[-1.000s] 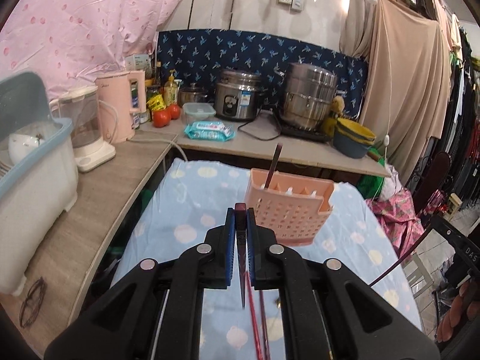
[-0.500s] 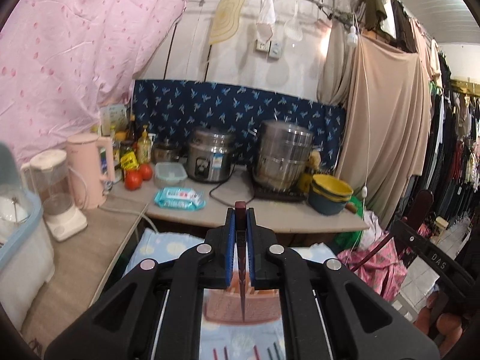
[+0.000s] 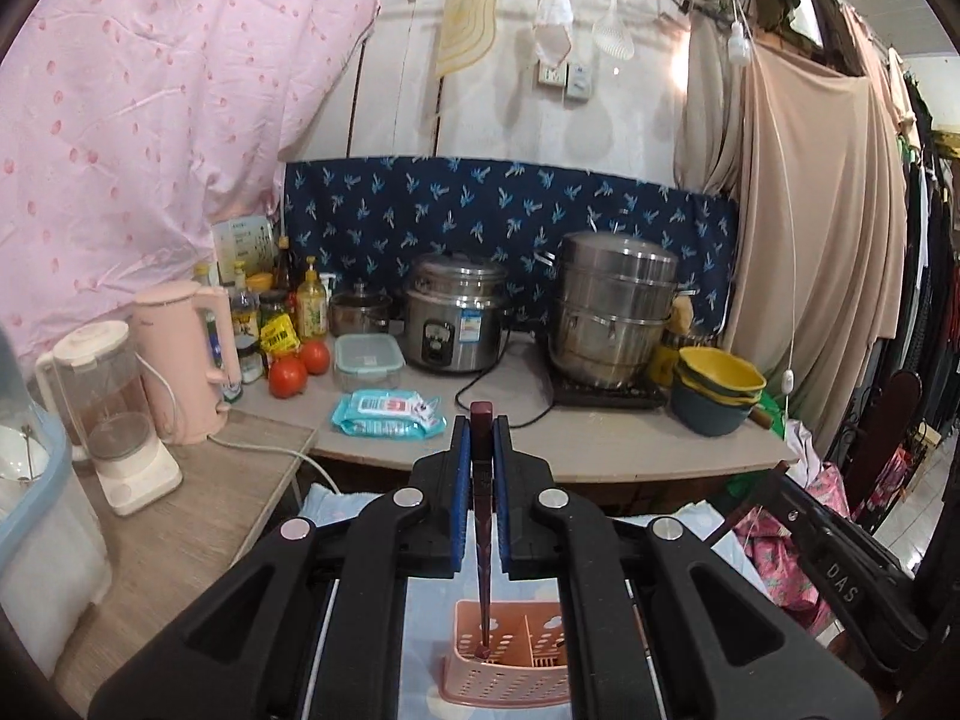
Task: Organize utensils
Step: 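Lift both chopsticks and lower them into the pink holder, then open both grippers and move them back over the table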
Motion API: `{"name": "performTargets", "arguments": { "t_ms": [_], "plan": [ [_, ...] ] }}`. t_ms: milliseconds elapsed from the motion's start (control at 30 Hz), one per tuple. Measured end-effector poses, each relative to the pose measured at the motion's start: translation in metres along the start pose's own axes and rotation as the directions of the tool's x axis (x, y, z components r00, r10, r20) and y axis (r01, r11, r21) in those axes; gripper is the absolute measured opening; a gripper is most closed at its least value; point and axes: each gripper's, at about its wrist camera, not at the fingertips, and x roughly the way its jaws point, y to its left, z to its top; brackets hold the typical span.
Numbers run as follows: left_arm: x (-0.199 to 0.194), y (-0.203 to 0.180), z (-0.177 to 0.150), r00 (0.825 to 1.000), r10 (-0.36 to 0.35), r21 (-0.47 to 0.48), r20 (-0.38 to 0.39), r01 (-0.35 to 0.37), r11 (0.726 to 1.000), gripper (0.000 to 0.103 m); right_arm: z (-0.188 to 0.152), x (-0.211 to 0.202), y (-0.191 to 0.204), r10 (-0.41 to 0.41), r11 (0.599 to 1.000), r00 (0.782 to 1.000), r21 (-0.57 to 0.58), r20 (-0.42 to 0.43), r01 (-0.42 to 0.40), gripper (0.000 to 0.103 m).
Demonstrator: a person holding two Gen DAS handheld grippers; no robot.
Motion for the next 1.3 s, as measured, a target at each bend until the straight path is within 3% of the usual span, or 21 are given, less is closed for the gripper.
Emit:
{"name": "performTargets", "arguments": {
  "t_ms": [467,833,1033,1200,1300],
  "plan": [
    [0.029,0.011,-0.031,0.996,0.016,-0.003,-0.09,-0.016,1.0,0.007,-0.044,0.036,-0.02,-0.041,0.999,0.991,-0.013,-0.13,0.039,0.007],
    [0.036,0.025,-0.045,0.99,0.006,-0.042,-0.139,-0.012,0.999,0.007,-0.055,0.035,-0.02,-0.041,0.999,0.988,-0.032,-0.151,0.036,0.008],
    [0.019,0.021,-0.031,0.995,-0.004,-0.029,-0.096,0.001,1.0,0.007,-0.054,0.035,-0.018,-0.04,0.999,0.988,-0.037,-0.149,0.035,0.008],
    [0.019,0.018,-0.031,0.994,0.009,-0.02,-0.108,-0.011,1.0,0.007,-0.057,0.034,-0.019,-0.041,0.999,0.987,-0.03,-0.154,0.037,0.008],
    [0.023,0.02,-0.035,0.991,0.022,-0.032,-0.135,-0.027,0.999,0.008,-0.059,0.029,-0.022,-0.056,0.998,0.988,-0.017,-0.143,0.054,0.014]
  ]
}}
